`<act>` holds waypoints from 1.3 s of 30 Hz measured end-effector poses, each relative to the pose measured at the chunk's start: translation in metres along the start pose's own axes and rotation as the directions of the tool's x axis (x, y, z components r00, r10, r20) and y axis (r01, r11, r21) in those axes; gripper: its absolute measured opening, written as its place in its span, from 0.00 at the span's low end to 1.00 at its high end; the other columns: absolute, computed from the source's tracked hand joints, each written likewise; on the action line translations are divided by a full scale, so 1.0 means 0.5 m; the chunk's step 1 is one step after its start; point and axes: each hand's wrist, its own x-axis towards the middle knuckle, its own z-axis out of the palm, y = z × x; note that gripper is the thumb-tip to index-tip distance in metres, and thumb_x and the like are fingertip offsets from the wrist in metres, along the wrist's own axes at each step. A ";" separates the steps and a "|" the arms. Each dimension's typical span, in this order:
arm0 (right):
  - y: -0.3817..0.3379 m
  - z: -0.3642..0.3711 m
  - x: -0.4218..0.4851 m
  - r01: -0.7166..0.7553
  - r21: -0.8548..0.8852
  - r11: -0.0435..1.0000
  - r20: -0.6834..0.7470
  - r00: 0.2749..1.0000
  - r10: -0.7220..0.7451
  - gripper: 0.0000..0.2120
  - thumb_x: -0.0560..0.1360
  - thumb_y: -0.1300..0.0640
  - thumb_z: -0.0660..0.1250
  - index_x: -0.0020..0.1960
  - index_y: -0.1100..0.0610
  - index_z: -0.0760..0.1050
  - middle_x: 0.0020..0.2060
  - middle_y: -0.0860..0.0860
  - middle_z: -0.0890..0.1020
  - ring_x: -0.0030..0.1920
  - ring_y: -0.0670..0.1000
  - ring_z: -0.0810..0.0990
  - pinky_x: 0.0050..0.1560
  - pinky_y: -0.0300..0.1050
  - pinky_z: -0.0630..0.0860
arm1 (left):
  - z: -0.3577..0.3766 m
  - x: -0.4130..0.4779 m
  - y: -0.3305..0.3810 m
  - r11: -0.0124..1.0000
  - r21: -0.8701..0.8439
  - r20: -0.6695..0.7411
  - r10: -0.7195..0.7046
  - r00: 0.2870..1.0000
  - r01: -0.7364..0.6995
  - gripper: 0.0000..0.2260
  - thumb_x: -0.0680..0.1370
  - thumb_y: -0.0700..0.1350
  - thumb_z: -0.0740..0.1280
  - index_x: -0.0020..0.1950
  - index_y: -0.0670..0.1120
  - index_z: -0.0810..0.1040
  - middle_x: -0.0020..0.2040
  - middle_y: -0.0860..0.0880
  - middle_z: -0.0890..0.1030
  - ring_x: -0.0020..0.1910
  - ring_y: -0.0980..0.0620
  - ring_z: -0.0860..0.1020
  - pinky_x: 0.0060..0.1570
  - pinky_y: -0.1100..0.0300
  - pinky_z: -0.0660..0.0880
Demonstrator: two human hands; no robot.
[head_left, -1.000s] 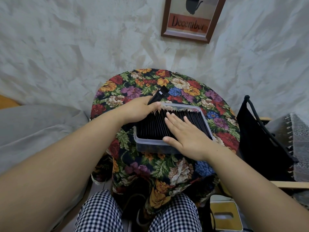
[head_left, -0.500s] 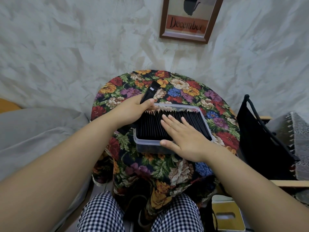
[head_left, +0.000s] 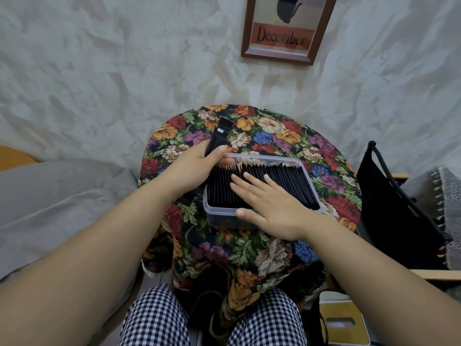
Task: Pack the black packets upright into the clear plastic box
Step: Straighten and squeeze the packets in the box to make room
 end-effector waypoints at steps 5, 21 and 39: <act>-0.007 -0.030 -0.008 -0.012 0.396 0.918 -0.233 0.966 0.114 0.28 0.79 0.41 0.50 0.76 0.50 0.57 0.74 0.40 0.56 0.74 0.41 0.51 0.73 0.40 0.47 | 0.011 -0.005 0.009 0.989 -0.141 -0.053 0.031 0.998 -0.038 0.08 0.81 0.50 0.58 0.48 0.49 0.74 0.43 0.53 0.83 0.42 0.56 0.82 0.51 0.56 0.78; -0.051 -0.044 0.016 0.105 0.945 0.309 -0.241 0.865 0.440 0.07 0.76 0.63 0.67 0.40 0.57 0.75 0.26 0.45 0.75 0.25 0.45 0.74 0.28 0.38 0.75 | 0.096 -0.007 0.052 0.814 -0.572 -0.045 -0.149 0.988 0.097 0.13 0.82 0.49 0.56 0.48 0.45 0.76 0.48 0.45 0.81 0.46 0.45 0.79 0.47 0.49 0.77; 0.035 -0.098 0.027 -0.218 0.825 0.522 -0.146 0.808 0.570 0.07 0.75 0.61 0.69 0.41 0.59 0.71 0.26 0.52 0.75 0.22 0.47 0.74 0.23 0.39 0.74 | 0.007 -0.042 -0.022 0.995 0.102 -0.321 0.024 0.947 0.009 0.14 0.82 0.52 0.54 0.44 0.50 0.75 0.32 0.57 0.83 0.33 0.47 0.77 0.31 0.61 0.70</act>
